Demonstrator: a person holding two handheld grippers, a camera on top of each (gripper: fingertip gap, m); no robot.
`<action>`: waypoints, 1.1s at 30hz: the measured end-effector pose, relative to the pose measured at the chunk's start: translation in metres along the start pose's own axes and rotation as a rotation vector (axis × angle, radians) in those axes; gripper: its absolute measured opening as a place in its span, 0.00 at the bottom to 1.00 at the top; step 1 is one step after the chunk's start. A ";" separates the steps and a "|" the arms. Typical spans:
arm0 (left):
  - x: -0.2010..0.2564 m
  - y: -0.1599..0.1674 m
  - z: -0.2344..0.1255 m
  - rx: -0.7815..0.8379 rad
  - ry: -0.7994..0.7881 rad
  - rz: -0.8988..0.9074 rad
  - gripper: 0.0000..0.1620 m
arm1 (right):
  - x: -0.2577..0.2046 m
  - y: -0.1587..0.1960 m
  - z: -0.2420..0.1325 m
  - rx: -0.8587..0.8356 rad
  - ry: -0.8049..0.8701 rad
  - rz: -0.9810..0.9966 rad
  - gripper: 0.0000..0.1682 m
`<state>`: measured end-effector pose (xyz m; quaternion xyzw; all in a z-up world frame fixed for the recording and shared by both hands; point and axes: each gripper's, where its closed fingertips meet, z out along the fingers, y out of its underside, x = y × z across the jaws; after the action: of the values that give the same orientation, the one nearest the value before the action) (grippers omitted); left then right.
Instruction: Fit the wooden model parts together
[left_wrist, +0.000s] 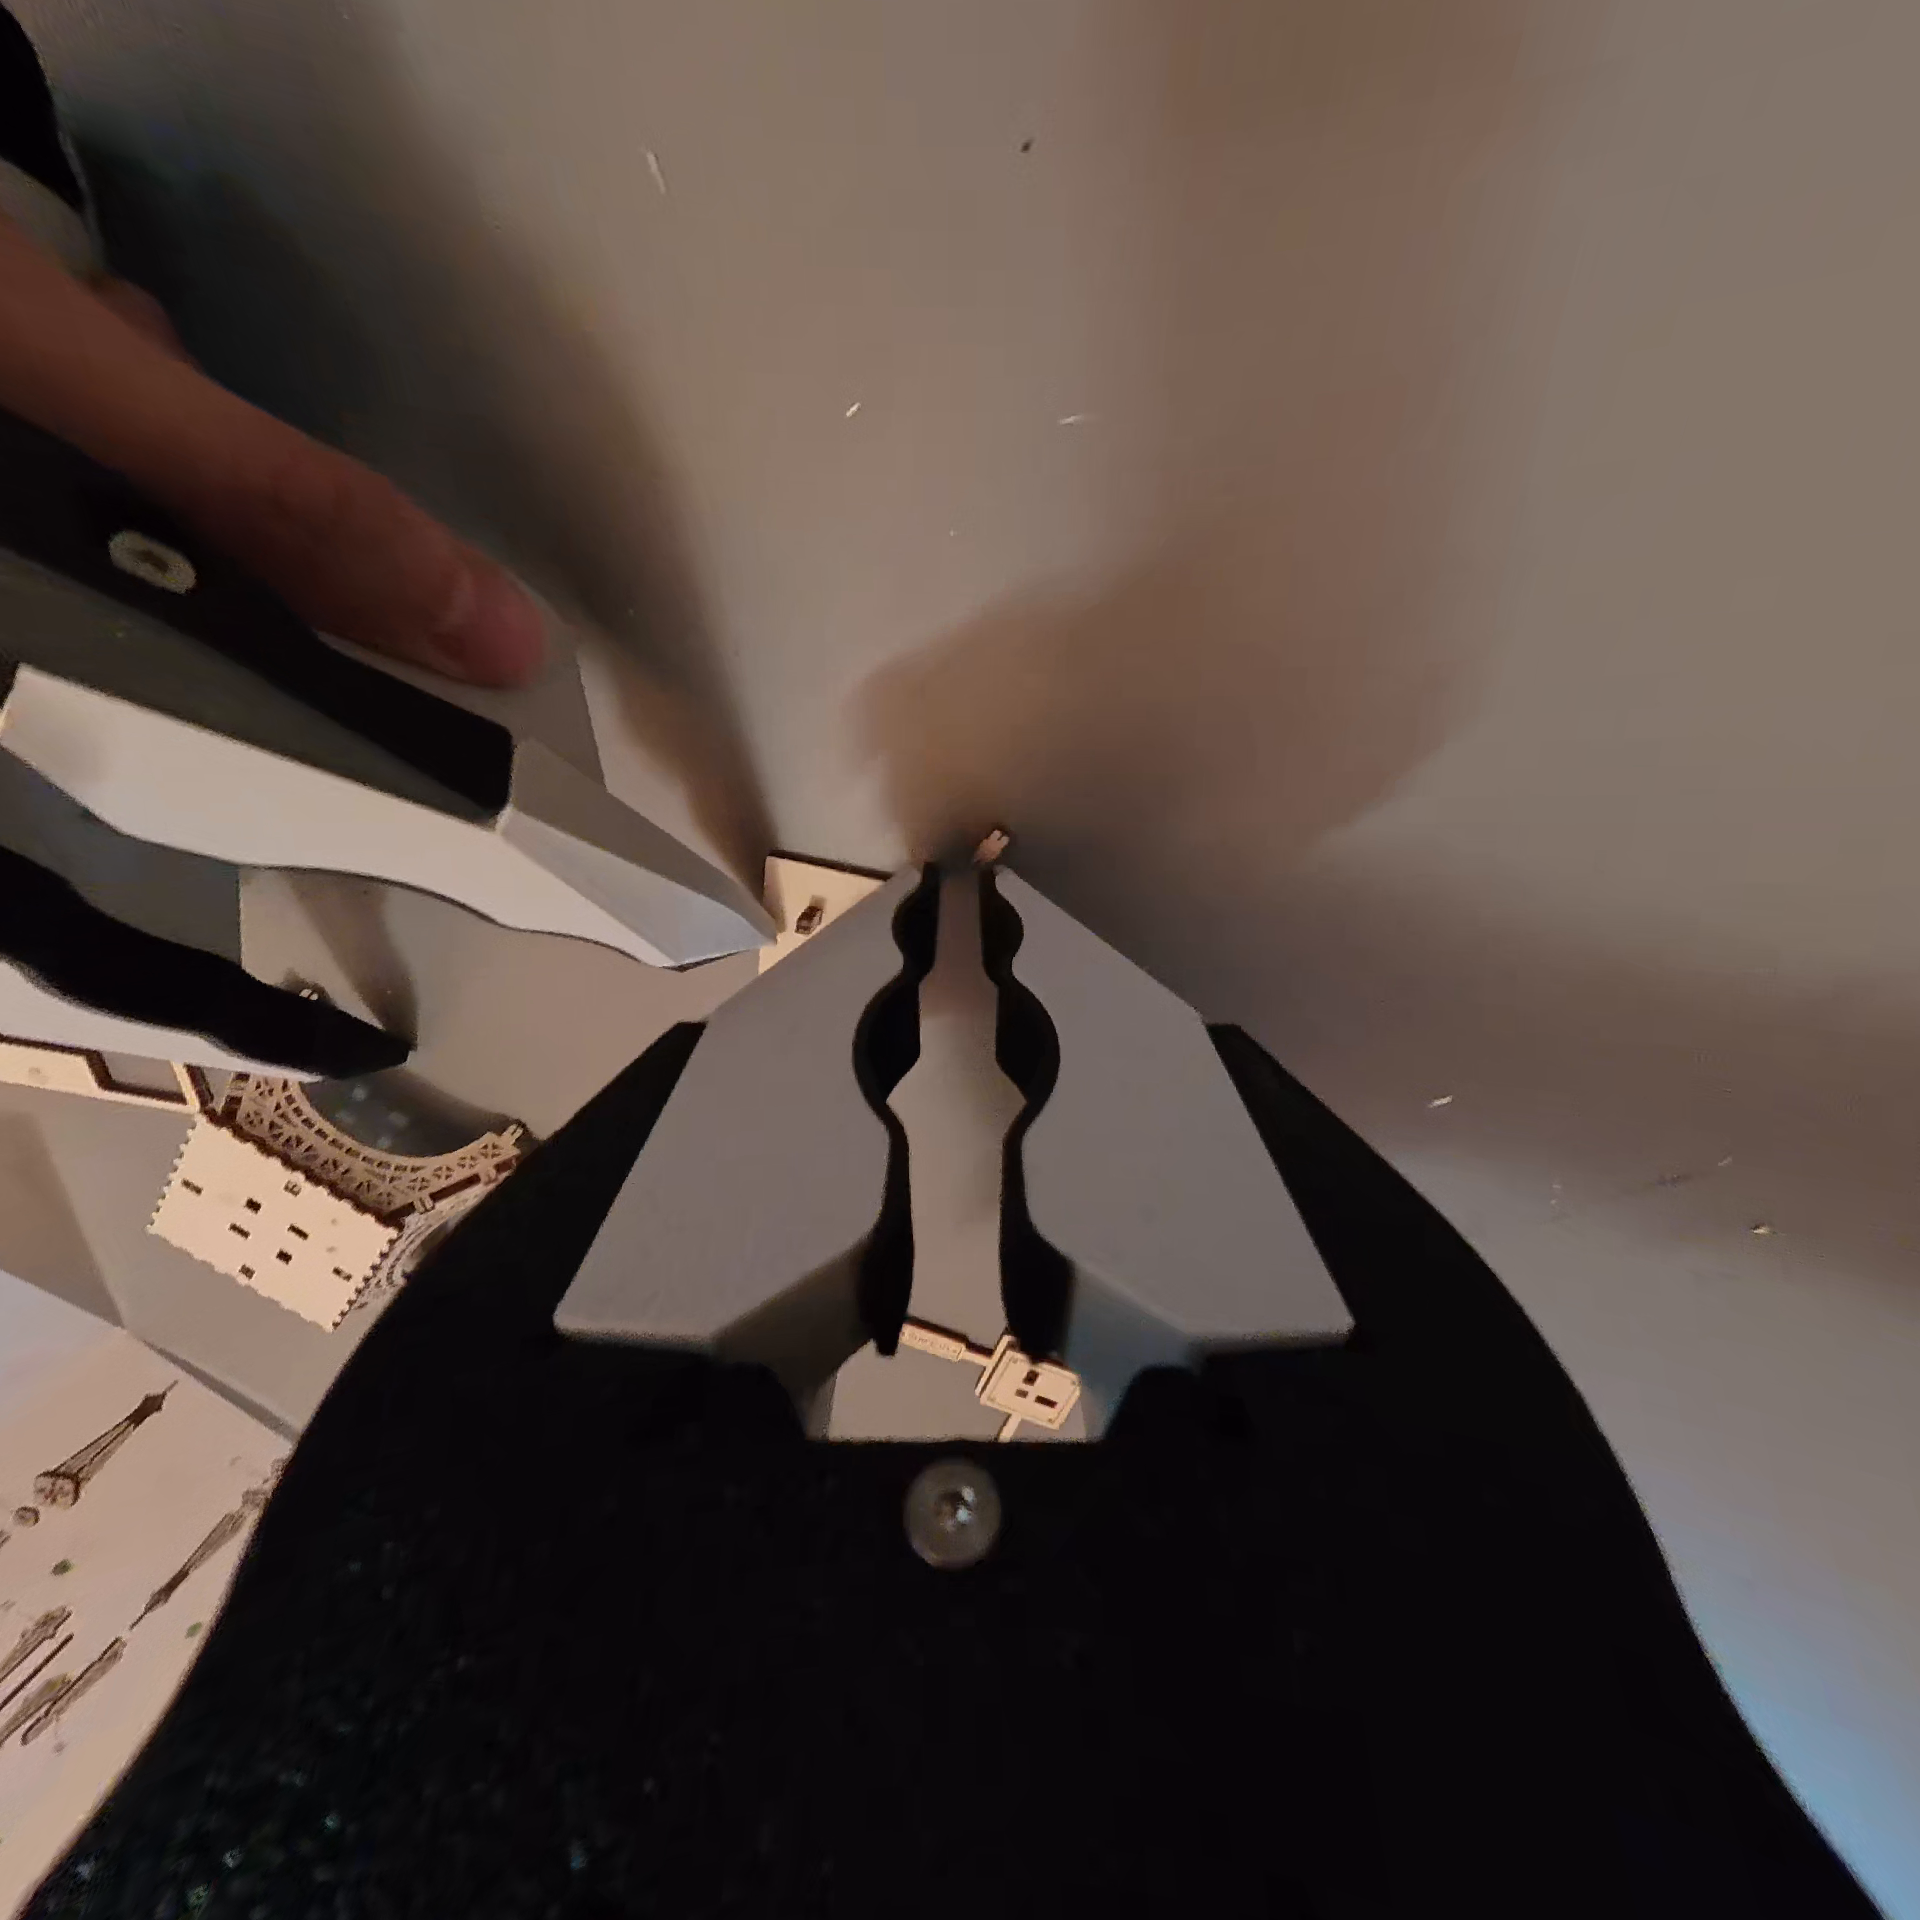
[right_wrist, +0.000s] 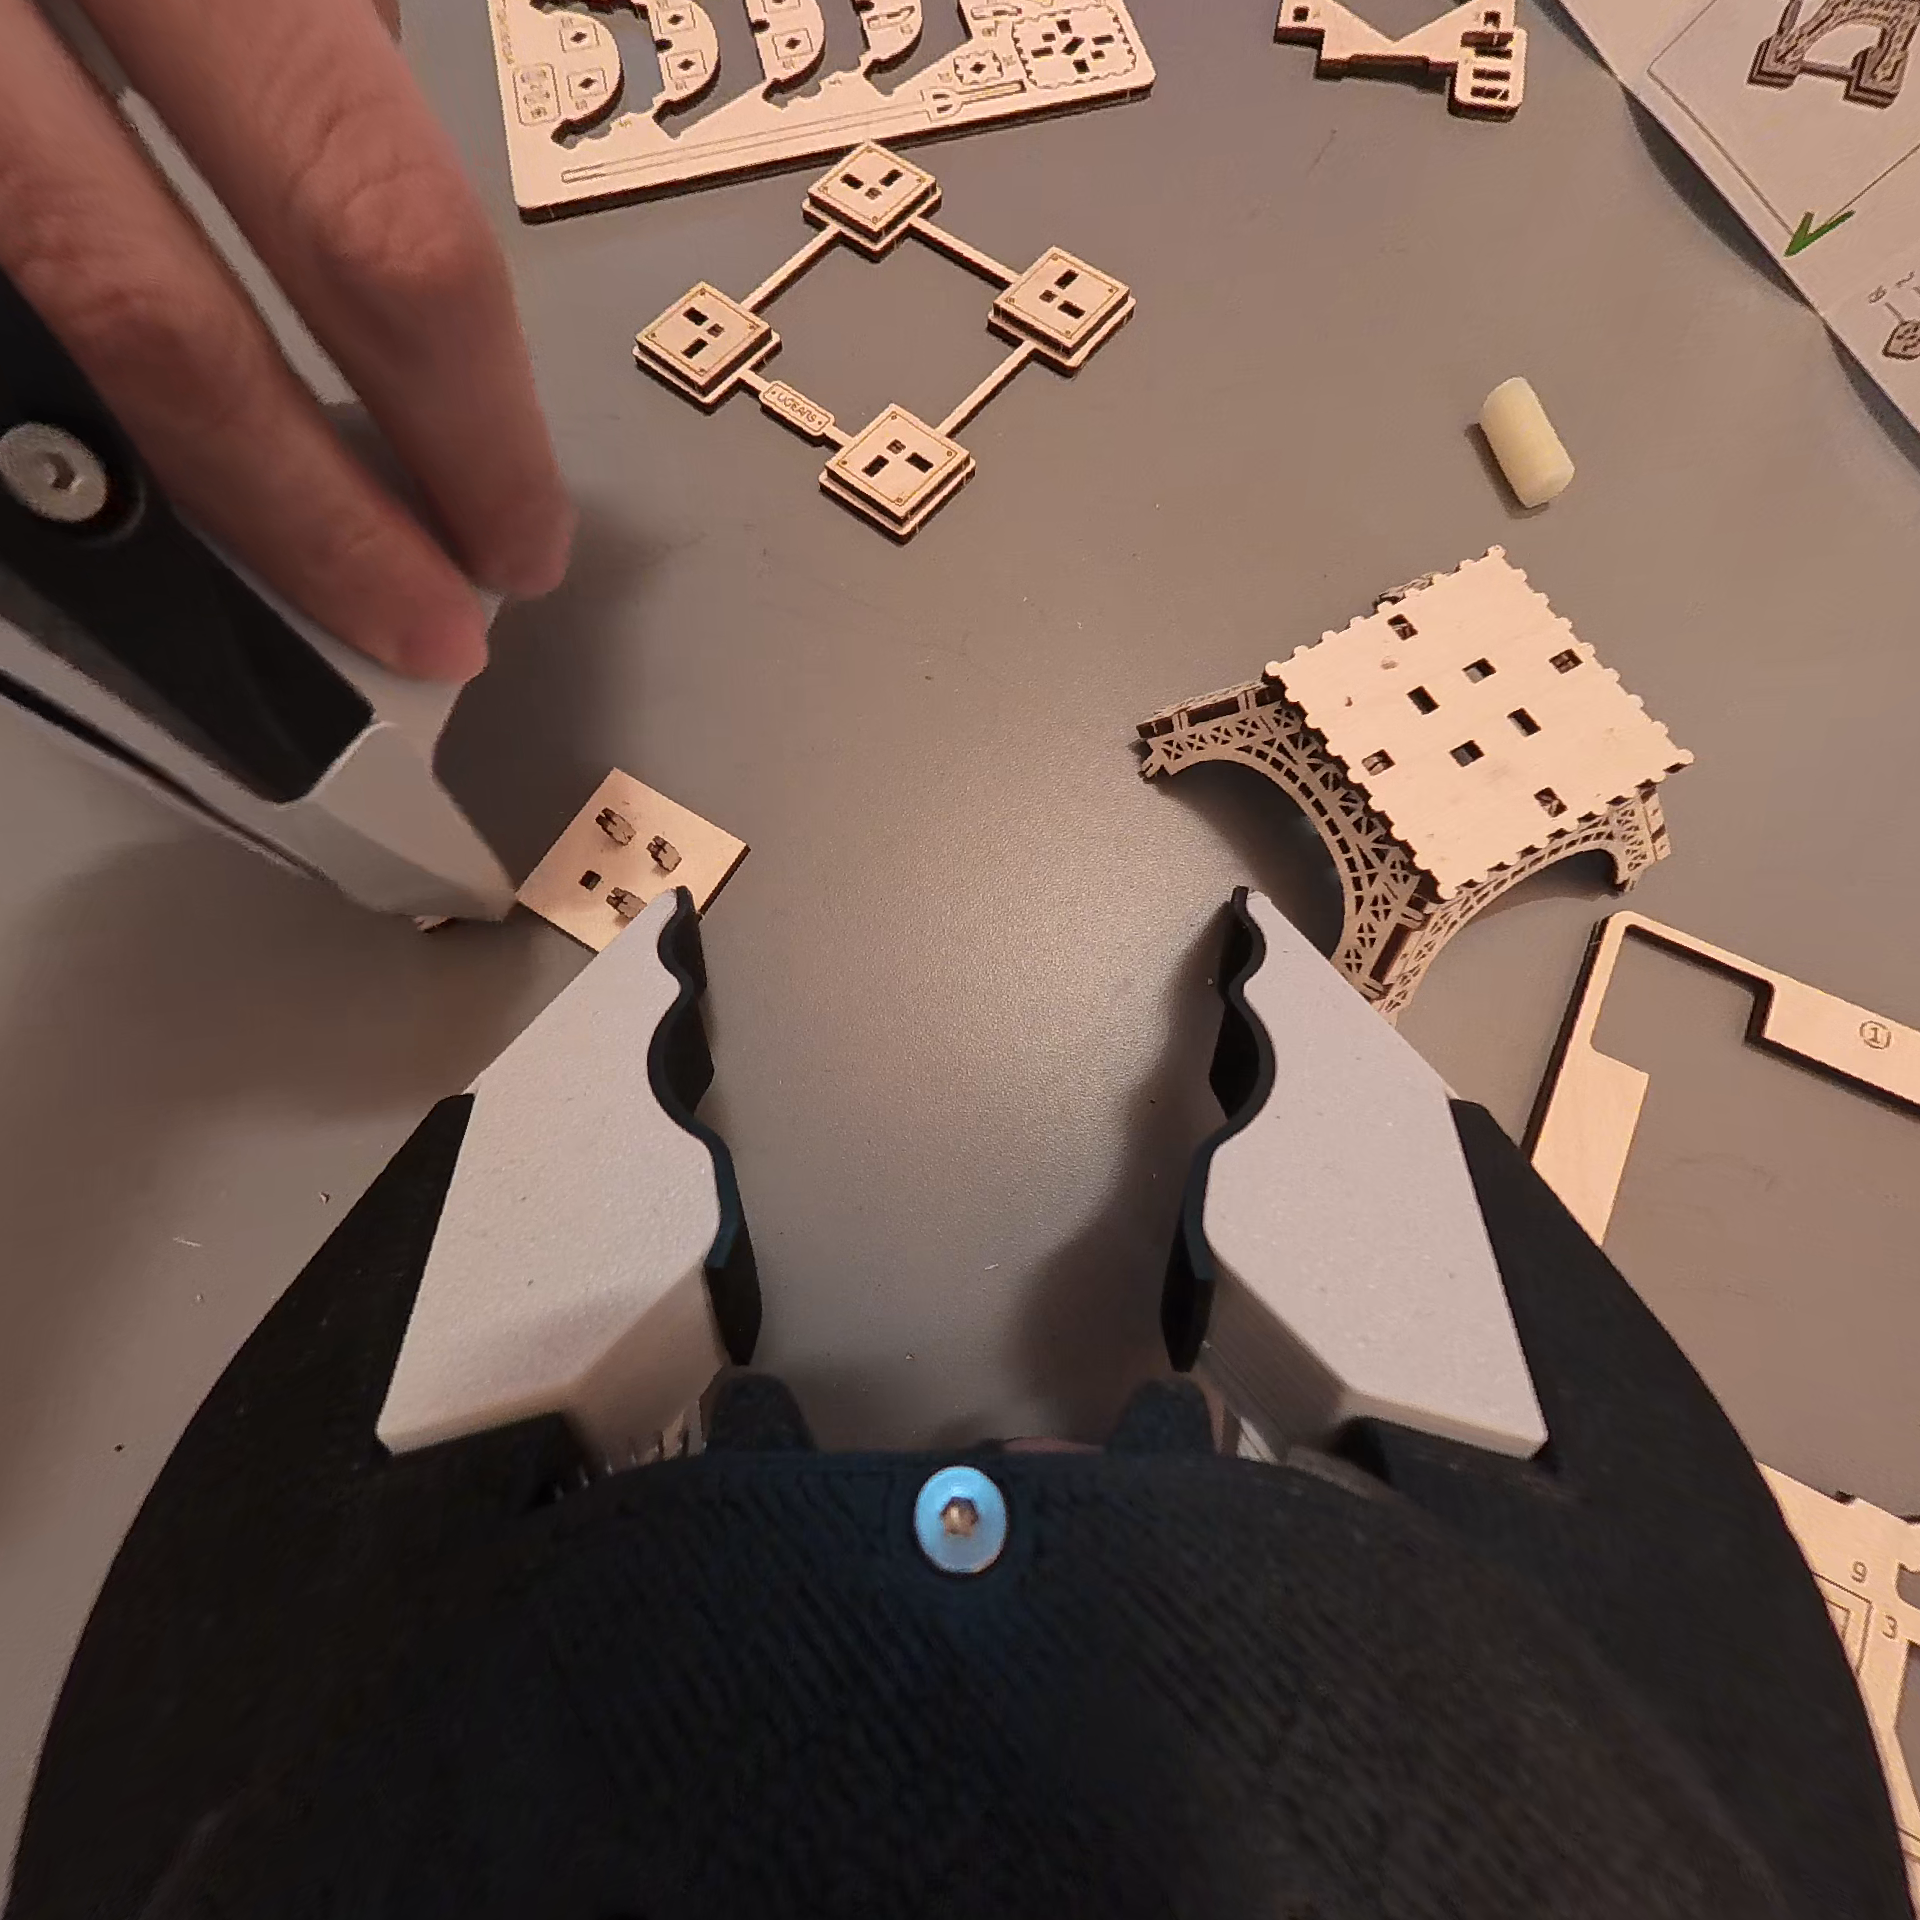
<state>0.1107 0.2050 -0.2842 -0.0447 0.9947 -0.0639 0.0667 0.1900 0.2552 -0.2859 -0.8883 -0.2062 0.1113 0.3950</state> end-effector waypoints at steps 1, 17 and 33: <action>0.001 -0.002 -0.001 0.006 0.008 0.006 0.03 | 0.000 0.000 0.000 0.000 0.000 0.000 0.58; -0.001 0.003 -0.011 -0.042 -0.132 -0.060 0.01 | -0.004 -0.001 -0.003 0.010 -0.051 0.017 0.63; -0.030 0.008 -0.090 -0.094 -1.184 -0.355 0.01 | -0.066 -0.062 -0.085 0.564 -0.037 -0.117 0.14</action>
<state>0.1271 0.2268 -0.1926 -0.2404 0.7679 0.0056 0.5937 0.1443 0.2073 -0.1807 -0.7279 -0.2254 0.1574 0.6282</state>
